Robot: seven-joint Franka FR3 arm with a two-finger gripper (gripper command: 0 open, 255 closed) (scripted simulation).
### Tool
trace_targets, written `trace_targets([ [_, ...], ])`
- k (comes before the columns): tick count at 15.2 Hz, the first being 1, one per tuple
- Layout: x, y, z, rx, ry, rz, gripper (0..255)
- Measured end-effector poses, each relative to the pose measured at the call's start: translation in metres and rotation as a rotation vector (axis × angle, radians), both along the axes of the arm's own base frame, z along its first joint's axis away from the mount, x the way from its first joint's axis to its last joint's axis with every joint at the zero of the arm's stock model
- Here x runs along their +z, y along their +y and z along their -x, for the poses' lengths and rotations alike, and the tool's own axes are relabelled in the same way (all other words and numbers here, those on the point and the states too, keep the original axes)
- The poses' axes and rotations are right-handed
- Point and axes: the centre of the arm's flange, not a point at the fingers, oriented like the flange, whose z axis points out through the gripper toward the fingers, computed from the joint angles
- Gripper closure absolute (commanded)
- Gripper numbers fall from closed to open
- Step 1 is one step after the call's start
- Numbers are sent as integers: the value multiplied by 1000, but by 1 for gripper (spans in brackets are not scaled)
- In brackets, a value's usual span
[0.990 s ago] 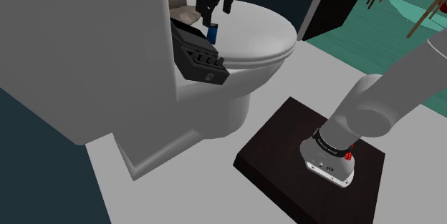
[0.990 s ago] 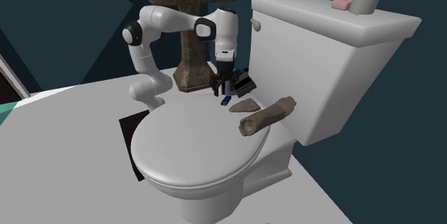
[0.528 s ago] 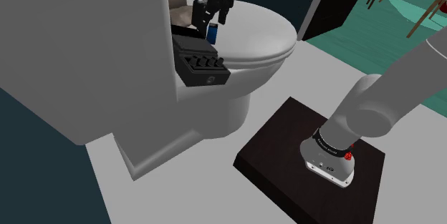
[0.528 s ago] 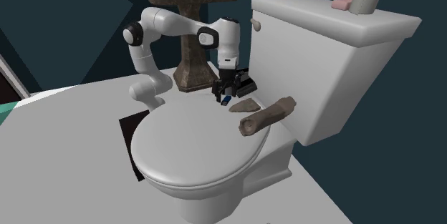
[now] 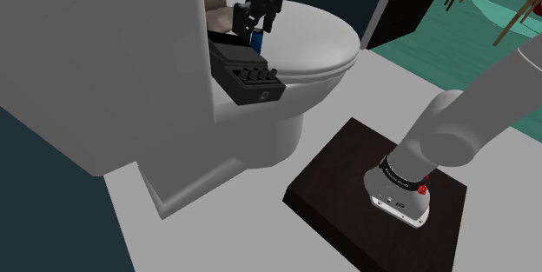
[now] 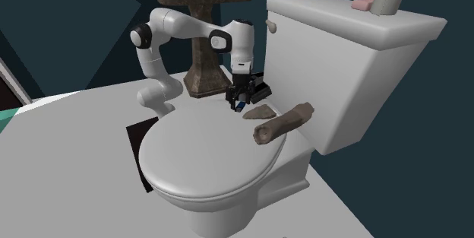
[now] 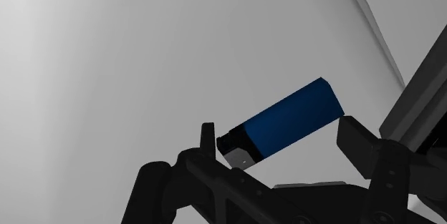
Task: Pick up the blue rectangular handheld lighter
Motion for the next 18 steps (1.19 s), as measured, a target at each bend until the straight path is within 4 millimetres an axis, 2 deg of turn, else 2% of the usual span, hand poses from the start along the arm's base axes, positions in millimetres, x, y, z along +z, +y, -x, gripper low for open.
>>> trace_targets([
  [6, 2, -1, 0, 1, 12, 4, 255],
  [18, 64, -2, 0, 1, 18, 7, 255],
])
